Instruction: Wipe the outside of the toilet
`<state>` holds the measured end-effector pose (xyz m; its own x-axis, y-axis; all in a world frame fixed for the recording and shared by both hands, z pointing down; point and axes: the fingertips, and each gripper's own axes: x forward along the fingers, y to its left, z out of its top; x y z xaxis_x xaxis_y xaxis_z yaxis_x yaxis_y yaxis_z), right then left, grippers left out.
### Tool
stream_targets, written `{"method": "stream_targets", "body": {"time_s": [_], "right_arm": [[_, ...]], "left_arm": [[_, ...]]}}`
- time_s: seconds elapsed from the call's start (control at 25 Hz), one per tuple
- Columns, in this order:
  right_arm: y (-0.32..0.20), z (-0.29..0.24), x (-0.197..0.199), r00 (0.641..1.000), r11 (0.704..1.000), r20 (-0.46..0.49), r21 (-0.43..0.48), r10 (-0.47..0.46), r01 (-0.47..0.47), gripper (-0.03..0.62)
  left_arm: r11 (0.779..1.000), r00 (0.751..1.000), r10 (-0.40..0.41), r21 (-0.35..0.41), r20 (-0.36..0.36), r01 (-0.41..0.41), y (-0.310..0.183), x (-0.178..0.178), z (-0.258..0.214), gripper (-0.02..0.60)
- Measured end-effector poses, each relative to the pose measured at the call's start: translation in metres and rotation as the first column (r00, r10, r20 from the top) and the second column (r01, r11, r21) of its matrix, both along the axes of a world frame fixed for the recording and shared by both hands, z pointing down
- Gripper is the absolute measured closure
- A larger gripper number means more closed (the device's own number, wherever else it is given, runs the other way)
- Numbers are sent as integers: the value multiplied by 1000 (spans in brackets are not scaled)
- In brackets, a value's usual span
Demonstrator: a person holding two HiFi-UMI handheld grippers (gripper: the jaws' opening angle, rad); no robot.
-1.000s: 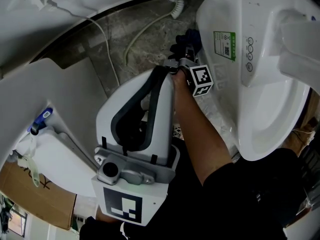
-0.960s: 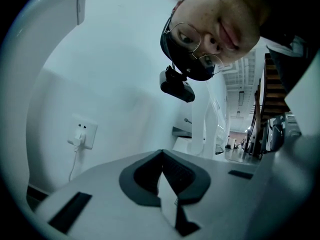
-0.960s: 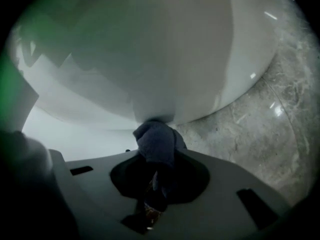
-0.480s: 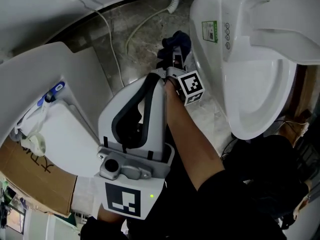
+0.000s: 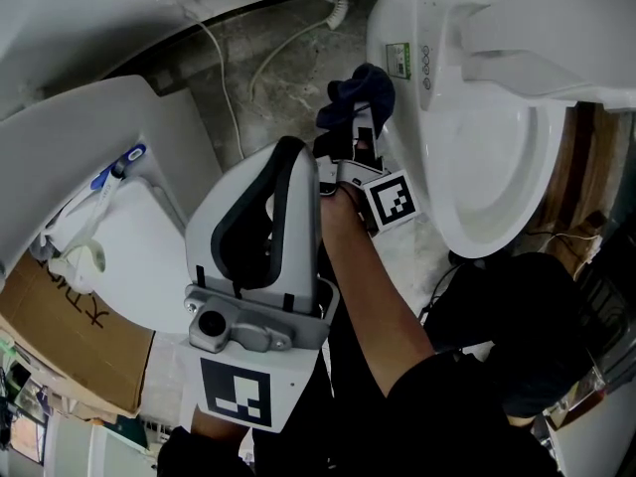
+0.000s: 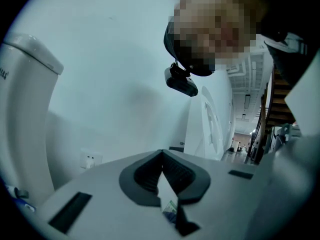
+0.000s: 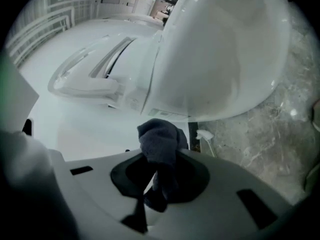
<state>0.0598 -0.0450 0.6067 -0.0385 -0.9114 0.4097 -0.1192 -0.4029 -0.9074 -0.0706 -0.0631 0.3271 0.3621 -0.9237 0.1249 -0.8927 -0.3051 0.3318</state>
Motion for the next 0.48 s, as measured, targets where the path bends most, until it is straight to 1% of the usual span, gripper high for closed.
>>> {"method": "stream_targets", "body": {"time_s": [0.12, 0.28, 0.48], "right_arm": [[1, -16, 7, 999, 999, 13, 13, 29, -29, 539], [4, -25, 11, 994, 996, 64, 6, 85, -85, 539], [6, -22, 16, 992, 995, 72, -6, 103, -103, 539]], "left_arm": [[1000, 1000, -1, -8, 1, 1, 2, -1, -8, 571], [1000, 1000, -1, -16, -1, 1, 7, 1, -15, 571], [1000, 1000, 2, -27, 10, -2, 10, 6, -9, 570]]}}
